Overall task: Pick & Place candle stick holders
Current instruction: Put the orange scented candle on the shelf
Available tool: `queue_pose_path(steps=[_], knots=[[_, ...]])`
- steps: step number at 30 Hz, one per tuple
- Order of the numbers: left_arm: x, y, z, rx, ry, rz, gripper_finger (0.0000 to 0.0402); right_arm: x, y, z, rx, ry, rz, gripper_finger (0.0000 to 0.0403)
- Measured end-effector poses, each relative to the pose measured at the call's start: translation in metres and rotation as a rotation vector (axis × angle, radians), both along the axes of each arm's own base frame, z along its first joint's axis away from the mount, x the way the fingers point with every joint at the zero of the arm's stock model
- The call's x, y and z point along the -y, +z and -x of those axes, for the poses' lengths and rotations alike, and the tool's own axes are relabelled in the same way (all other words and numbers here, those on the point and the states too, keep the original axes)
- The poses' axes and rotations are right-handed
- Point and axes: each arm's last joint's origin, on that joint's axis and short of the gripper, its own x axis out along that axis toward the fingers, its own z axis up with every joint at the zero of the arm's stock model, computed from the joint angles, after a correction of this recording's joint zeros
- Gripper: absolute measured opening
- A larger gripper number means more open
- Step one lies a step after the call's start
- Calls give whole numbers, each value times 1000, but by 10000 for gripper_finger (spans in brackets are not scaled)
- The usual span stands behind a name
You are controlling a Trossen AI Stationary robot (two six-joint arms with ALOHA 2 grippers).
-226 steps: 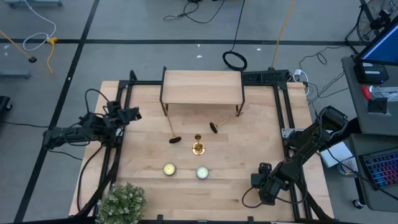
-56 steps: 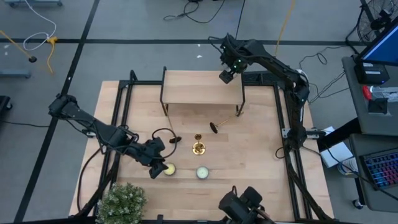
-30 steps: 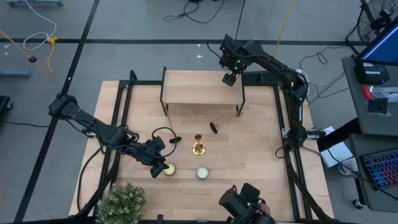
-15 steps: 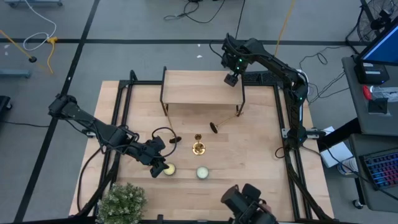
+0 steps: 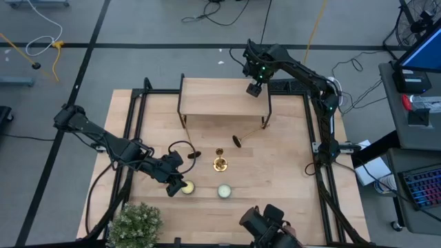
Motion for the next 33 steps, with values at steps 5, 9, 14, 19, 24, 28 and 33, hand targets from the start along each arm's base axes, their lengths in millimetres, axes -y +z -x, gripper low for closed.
queue_pose_path(steps=[5,9,14,19,24,28,33], knots=[[1,0,0,-1,-3,-1,218,-3,-3,-5,-36,14,32,300],[1,0,0,0,-6,-4,218,-3,-3,-6,-45,4,50,304],[1,0,0,1,-8,-6,218,-3,-5,-3,-113,-62,82,323],[0,0,0,3,-9,-11,218,-3,-5,-4,-106,-65,83,337],[0,0,0,4,-6,-14,218,-4,-5,-5,-89,-84,67,340],[0,0,0,4,-7,-14,218,-5,1,-5,-61,-80,92,340],[0,0,0,4,-13,-20,218,-8,21,-1,-3,-87,179,341]])
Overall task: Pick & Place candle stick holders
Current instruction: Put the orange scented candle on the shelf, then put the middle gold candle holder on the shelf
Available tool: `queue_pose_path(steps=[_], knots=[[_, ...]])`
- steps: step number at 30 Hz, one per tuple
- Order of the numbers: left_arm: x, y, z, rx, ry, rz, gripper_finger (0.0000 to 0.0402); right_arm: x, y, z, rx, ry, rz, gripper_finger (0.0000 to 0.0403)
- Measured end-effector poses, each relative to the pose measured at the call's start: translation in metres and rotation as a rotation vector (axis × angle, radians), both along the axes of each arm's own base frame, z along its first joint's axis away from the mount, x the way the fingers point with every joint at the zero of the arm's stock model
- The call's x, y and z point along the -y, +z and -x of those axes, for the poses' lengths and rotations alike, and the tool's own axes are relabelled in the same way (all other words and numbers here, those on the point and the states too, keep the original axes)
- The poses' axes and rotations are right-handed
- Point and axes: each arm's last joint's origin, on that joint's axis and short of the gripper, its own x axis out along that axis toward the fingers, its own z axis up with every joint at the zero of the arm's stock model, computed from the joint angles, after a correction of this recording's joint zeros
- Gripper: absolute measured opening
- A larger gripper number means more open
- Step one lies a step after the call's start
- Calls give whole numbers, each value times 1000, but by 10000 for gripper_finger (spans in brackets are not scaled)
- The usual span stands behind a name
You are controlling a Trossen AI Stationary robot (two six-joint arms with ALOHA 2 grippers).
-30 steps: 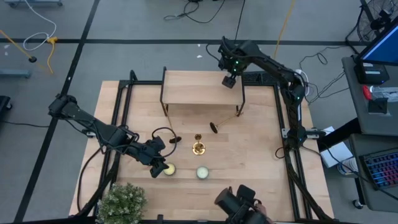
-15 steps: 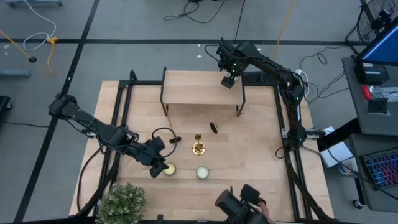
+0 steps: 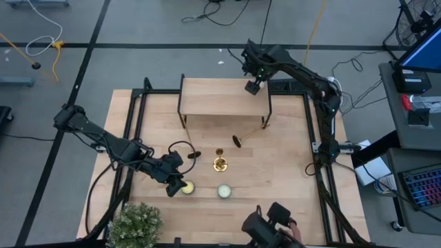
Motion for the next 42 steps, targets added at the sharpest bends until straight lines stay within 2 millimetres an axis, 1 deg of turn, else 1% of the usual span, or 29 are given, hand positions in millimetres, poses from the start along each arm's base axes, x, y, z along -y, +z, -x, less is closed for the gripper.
queue_pose_path(steps=[8,12,15,18,21,25,29,30,34,37,40,42], knots=[[-1,-1,1,-17,0,-9,218,-7,23,10,67,-15,44,339],[-1,-1,1,-18,-1,-11,218,-20,34,8,95,-4,56,331],[-1,-1,1,-18,-1,-11,218,-35,44,7,117,7,55,313],[-1,-1,1,-16,-6,-15,218,-54,54,8,148,21,3,277],[-1,-1,1,-16,-7,-17,218,-73,60,7,148,42,-19,225],[-1,-1,1,-10,-10,-31,218,-90,64,5,139,65,-38,130],[-2,-1,0,9,19,-66,218,-96,63,-1,138,81,-42,24],[-3,-1,0,13,28,-76,218,-97,63,-1,140,85,-41,13],[-3,0,-2,44,58,-93,218,-97,65,-5,191,54,-25,13],[-4,2,-3,69,91,-104,218,-98,66,-9,225,19,-24,3],[-4,4,-5,99,108,-106,218,-108,66,-10,237,7,-71,3],[-3,5,-6,115,114,-104,218,-120,71,-4,229,30,-127,2]])
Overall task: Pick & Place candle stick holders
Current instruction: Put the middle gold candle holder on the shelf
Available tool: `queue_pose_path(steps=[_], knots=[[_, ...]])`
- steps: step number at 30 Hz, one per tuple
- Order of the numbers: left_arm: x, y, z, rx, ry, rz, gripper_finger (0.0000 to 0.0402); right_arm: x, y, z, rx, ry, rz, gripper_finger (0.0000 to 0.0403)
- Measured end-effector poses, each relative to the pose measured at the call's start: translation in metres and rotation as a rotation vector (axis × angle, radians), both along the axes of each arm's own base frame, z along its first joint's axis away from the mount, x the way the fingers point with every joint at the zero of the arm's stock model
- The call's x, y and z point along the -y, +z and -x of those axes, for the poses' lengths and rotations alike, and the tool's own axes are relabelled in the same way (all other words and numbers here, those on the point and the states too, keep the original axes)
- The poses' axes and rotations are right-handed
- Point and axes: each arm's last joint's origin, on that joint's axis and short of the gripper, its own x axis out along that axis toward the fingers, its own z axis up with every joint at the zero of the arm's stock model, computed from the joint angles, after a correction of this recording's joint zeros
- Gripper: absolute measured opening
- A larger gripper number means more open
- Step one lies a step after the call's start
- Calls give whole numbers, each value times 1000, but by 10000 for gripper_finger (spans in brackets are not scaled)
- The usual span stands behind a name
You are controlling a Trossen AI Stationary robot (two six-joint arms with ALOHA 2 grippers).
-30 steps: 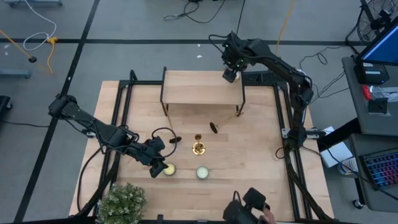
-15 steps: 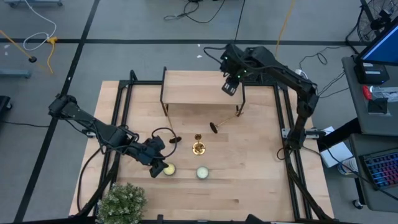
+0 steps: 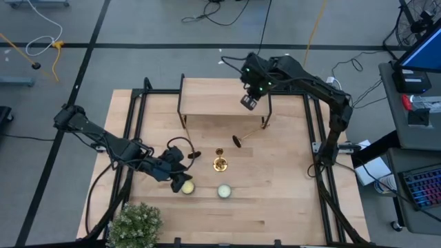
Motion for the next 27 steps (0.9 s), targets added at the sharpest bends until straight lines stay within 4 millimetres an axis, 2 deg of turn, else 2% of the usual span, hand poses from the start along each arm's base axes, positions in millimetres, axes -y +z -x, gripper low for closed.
queue_pose_path(steps=[6,12,17,22,27], knots=[[0,0,0,-3,-8,-15,218,-53,20,11,8,116,-46,1],[-5,0,-2,-6,0,-16,218,-98,48,28,146,134,-62,1],[-11,-1,-5,-15,12,1,218,-124,63,40,241,116,-74,1],[-18,0,-7,-18,41,17,218,-144,69,48,259,73,7,1],[-22,3,-6,-30,-6,75,218,-162,72,51,278,27,156,1]])
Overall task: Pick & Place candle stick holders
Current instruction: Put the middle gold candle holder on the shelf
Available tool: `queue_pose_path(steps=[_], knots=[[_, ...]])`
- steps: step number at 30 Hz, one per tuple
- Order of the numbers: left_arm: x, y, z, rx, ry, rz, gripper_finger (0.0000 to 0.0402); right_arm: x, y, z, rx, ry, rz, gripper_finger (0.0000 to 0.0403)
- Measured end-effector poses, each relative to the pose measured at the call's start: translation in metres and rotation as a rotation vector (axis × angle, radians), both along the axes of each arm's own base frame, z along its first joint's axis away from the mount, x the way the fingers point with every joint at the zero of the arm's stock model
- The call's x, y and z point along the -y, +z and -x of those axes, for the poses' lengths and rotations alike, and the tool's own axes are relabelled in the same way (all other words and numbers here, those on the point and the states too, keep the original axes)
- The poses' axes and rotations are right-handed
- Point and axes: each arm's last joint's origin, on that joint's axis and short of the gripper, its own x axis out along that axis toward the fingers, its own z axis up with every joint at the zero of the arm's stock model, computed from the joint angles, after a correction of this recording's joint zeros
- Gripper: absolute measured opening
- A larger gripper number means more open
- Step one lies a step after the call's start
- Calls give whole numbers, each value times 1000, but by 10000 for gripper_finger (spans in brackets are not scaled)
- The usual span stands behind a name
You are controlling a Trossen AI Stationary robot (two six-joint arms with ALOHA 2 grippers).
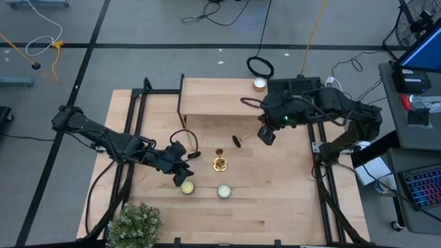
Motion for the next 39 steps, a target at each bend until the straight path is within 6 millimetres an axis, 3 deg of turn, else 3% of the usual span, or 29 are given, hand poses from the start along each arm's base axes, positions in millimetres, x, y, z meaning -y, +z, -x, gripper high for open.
queue_pose_path(steps=[5,10,16,21,25,29,34,39], knots=[[-5,12,8,53,-24,25,218,-15,-4,-2,34,-66,134,1],[-23,52,13,379,10,67,218,-27,-25,-7,117,-19,139,1],[-43,96,33,718,38,39,218,-33,-71,-3,378,75,-45,2],[-50,105,48,773,42,0,218,-33,-116,13,610,148,-167,2],[-50,99,49,715,42,-5,218,-42,-146,29,731,273,-151,2],[-46,80,47,520,28,-3,218,-52,-165,43,857,341,-144,2],[-36,38,44,125,34,-43,218,-55,-181,58,952,262,-176,1],[-8,7,19,3,31,-246,218,-55,-185,69,976,184,-133,7]])
